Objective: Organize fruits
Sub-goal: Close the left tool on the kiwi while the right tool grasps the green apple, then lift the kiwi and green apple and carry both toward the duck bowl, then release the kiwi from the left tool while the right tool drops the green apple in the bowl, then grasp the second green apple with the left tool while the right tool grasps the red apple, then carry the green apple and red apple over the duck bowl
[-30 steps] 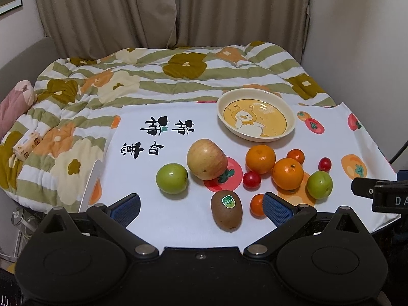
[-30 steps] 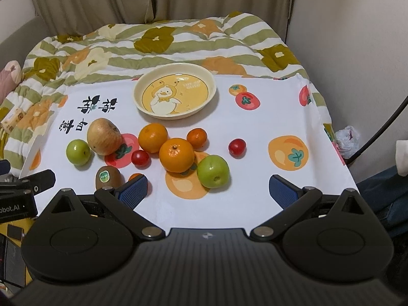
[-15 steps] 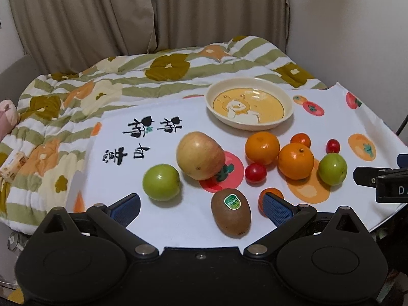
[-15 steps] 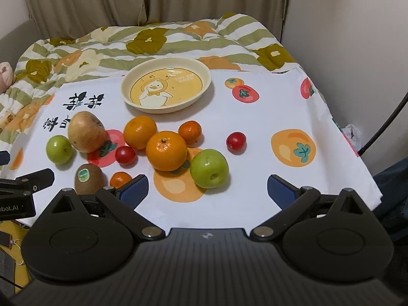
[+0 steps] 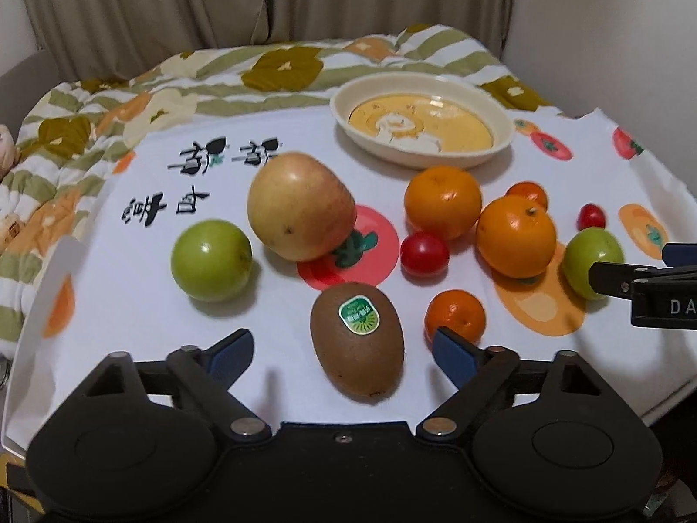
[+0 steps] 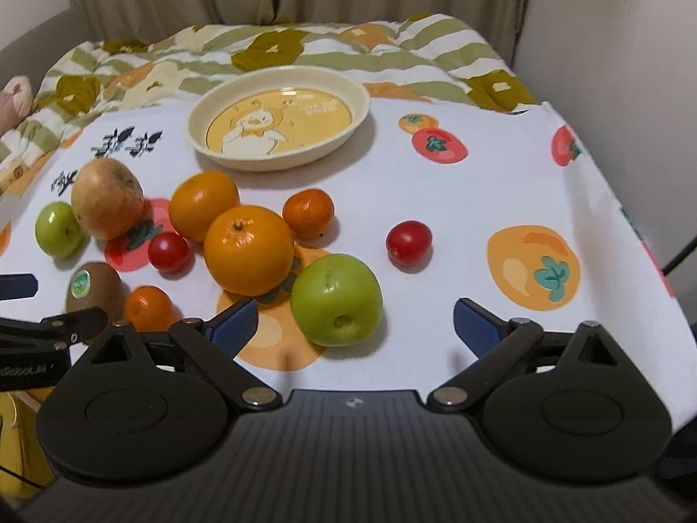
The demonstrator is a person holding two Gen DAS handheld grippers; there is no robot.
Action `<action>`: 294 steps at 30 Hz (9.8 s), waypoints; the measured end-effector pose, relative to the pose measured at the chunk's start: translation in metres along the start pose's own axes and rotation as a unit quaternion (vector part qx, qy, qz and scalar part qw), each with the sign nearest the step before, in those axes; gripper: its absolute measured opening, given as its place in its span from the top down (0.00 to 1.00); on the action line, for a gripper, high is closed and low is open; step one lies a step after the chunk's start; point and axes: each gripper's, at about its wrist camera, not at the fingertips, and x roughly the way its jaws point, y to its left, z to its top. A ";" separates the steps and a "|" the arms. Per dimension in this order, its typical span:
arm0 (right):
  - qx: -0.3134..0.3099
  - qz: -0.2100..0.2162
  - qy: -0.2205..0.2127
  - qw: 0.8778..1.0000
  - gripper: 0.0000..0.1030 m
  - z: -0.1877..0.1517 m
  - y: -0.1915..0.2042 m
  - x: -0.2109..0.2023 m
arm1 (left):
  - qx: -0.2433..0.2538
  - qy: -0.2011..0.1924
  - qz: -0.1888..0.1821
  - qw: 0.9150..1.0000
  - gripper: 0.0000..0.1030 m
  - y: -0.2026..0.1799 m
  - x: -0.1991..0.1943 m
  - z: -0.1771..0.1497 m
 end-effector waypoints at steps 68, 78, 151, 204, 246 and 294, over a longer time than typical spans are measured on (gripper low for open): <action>0.010 0.048 -0.022 0.999 0.33 0.073 0.013 -0.065 | 0.029 -0.097 -0.019 0.995 0.52 0.025 -0.087 0.081; -0.022 0.071 -0.060 0.995 0.33 0.154 -0.004 -0.037 | 0.030 -0.116 -0.019 0.993 0.52 0.014 -0.062 0.149; -0.240 0.164 -0.020 0.956 0.24 0.211 0.014 0.193 | 0.014 -0.033 0.061 0.998 0.07 -0.015 0.083 0.178; -0.048 0.086 -0.095 0.991 0.00 0.124 0.033 -0.073 | 0.005 -0.161 0.033 0.986 0.01 0.038 -0.104 0.073; 0.059 0.057 -0.011 0.997 0.00 0.064 0.190 0.041 | 0.243 -0.057 -0.117 0.961 0.37 0.109 0.050 0.027; 0.019 0.112 0.014 0.993 0.13 0.084 0.190 0.073 | 0.085 -0.091 -0.079 0.989 0.40 0.157 0.002 0.031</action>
